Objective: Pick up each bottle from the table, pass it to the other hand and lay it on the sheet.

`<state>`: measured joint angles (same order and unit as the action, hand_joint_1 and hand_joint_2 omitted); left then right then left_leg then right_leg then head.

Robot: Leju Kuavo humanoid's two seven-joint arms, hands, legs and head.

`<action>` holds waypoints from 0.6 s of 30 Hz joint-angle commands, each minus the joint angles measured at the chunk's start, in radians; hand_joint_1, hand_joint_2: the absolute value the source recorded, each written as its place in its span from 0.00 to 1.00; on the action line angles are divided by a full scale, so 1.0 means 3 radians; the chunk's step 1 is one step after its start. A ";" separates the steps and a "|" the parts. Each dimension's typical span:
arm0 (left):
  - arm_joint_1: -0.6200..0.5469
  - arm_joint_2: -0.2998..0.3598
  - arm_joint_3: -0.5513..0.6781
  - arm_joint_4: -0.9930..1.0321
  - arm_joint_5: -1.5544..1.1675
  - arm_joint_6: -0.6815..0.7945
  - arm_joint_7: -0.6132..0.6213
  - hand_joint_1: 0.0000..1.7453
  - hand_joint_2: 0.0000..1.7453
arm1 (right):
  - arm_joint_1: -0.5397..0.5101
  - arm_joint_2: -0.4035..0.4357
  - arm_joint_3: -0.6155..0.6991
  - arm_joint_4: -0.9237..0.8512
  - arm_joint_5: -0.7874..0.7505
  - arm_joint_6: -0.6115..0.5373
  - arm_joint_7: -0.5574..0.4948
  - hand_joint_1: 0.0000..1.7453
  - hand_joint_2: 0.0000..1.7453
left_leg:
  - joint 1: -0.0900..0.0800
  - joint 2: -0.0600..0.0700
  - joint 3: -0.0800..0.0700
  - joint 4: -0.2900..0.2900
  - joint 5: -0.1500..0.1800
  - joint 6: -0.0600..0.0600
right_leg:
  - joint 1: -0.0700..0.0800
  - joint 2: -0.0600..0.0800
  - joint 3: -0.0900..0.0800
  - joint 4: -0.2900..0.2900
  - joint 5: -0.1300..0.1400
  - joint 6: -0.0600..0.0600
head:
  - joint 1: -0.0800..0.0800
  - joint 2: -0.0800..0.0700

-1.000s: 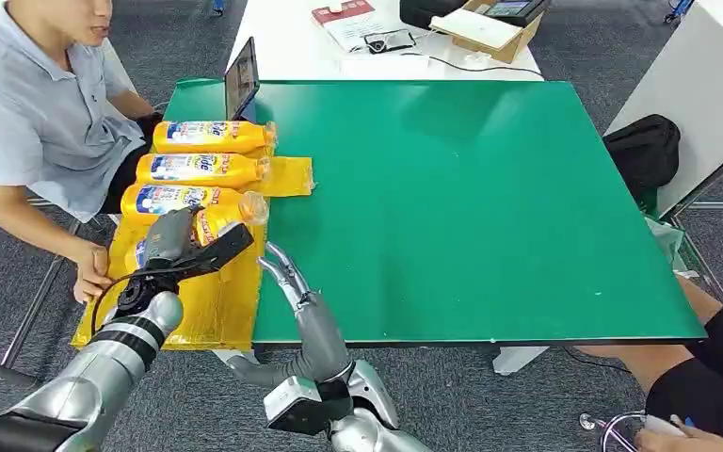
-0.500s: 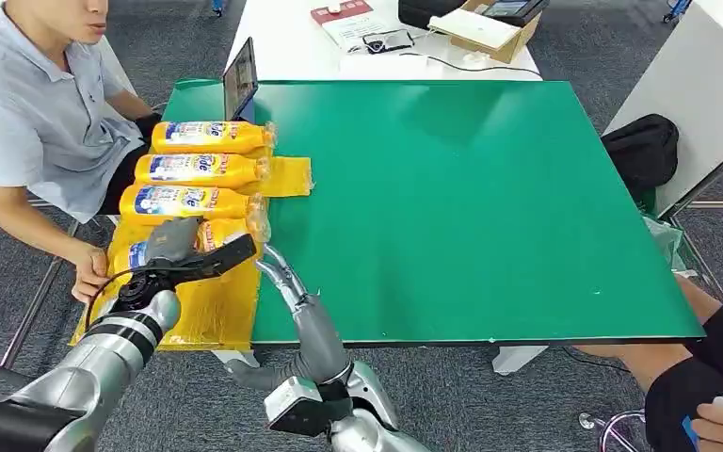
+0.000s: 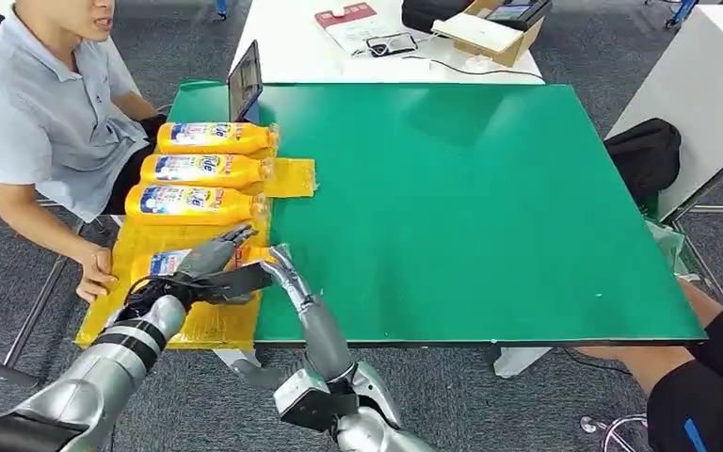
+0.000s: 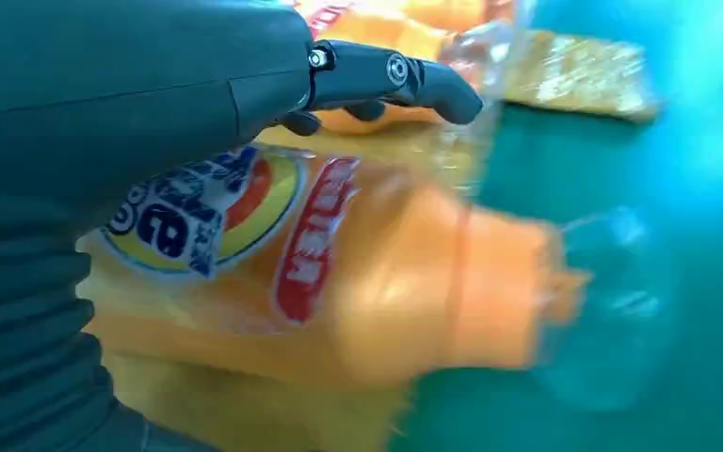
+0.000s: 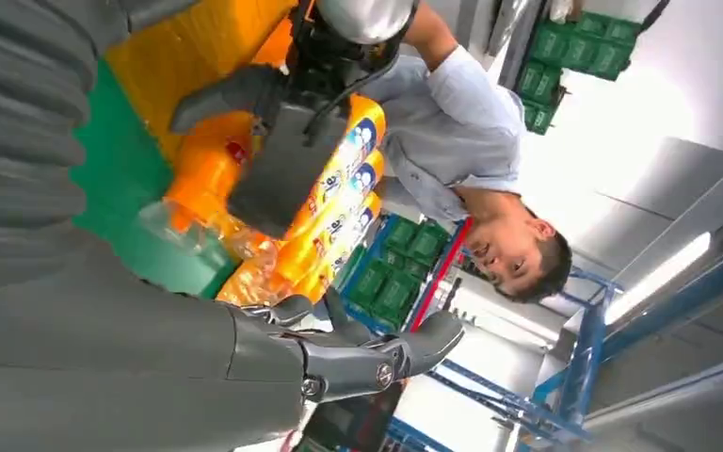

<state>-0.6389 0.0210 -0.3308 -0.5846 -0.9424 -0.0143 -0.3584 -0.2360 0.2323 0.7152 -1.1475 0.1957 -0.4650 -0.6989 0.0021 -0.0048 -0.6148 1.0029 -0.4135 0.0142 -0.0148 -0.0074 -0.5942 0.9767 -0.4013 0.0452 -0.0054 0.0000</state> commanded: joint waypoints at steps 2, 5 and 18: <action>0.0717 -0.0262 0.0404 -0.1208 0.1441 -0.0259 -0.0371 0.00 1.00 | -0.0147 -0.0142 0.0193 0.0062 -0.0084 -0.0075 0.0002 0.00 1.00 | 0.0002 0.0007 0.0012 -0.0002 -0.0005 -0.0002 | 0.0002 0.0007 0.0011 -0.0003 -0.0003 -0.0006 | 0.0000 0.0000; 0.0738 -0.0304 0.0450 -0.1262 0.1533 -0.0239 -0.0385 0.00 1.00 | -0.0140 -0.0144 0.0192 0.0042 -0.0083 -0.0096 0.0002 0.00 1.00 | 0.0001 0.0006 0.0004 -0.0001 -0.0003 0.0000 | 0.0002 0.0004 0.0000 -0.0002 -0.0001 -0.0002 | -0.0001 0.0000; 0.1379 -0.0656 0.0840 -0.2307 0.3555 -0.0292 -0.0004 0.00 1.00 | 0.0290 -0.0456 0.0220 -0.1480 -0.0031 -0.0594 0.0002 0.00 1.00 | 0.0003 0.0011 -0.0008 0.0005 -0.0010 -0.0001 | 0.0003 0.0010 -0.0012 0.0002 -0.0005 -0.0003 | 0.0000 0.0000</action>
<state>-0.3513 -0.1160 -0.1609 -1.0675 -0.0466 -0.1286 -0.3818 -0.2175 0.2056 0.7469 -1.2663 0.1583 -0.5921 -0.6989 0.0023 -0.0030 -0.6192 1.0033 -0.4139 0.0144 -0.0144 -0.0061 -0.5999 0.9767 -0.4009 0.0454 -0.0053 0.0000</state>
